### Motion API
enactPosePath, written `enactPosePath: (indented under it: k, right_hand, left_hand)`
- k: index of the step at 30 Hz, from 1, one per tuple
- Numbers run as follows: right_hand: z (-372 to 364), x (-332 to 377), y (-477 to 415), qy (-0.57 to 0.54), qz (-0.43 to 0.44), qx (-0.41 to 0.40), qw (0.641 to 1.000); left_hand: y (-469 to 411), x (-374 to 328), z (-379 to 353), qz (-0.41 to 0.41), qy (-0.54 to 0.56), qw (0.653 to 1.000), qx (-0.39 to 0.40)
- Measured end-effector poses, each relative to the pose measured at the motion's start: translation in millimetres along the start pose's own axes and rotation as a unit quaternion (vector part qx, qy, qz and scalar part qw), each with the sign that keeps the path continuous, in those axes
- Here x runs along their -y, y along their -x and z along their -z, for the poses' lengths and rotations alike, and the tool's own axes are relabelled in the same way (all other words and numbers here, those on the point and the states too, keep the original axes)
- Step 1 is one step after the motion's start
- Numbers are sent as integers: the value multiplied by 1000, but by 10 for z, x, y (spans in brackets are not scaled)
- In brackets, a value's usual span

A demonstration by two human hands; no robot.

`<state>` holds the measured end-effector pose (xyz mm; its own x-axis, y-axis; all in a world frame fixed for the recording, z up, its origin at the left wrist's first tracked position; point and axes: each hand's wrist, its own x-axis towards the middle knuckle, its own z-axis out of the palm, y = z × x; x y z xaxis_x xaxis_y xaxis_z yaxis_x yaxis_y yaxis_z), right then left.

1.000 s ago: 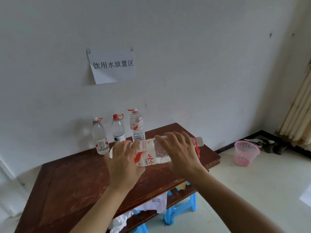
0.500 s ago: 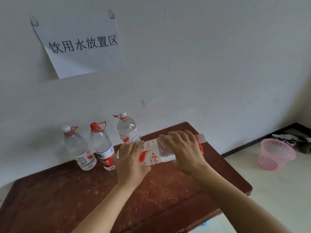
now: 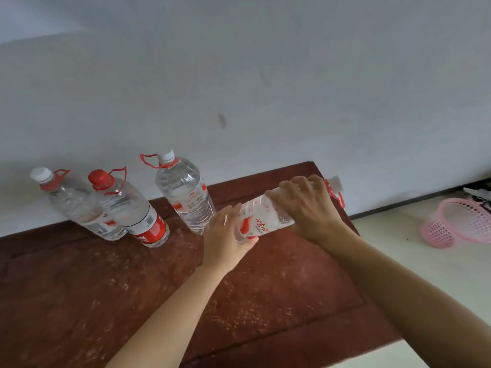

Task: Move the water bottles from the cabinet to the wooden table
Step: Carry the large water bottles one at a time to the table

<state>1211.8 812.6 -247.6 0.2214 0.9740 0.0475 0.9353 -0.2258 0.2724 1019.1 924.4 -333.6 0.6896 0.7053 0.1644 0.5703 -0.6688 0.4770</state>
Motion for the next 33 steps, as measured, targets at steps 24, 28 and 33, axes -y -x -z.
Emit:
enactPosePath:
  k: [24, 28, 33]
  right_hand:
    - [-150, 896, -1186, 436, 213, 37, 874]
    - [-240, 714, -1187, 411, 183, -30, 892]
    - [-361, 764, -916, 335, 213, -34, 917]
  left_hand:
    - [477, 1437, -351, 138, -126, 916, 356]
    - [496, 1456, -339, 119, -148, 917, 350]
    - [517, 1448, -277, 110, -146, 923, 338]
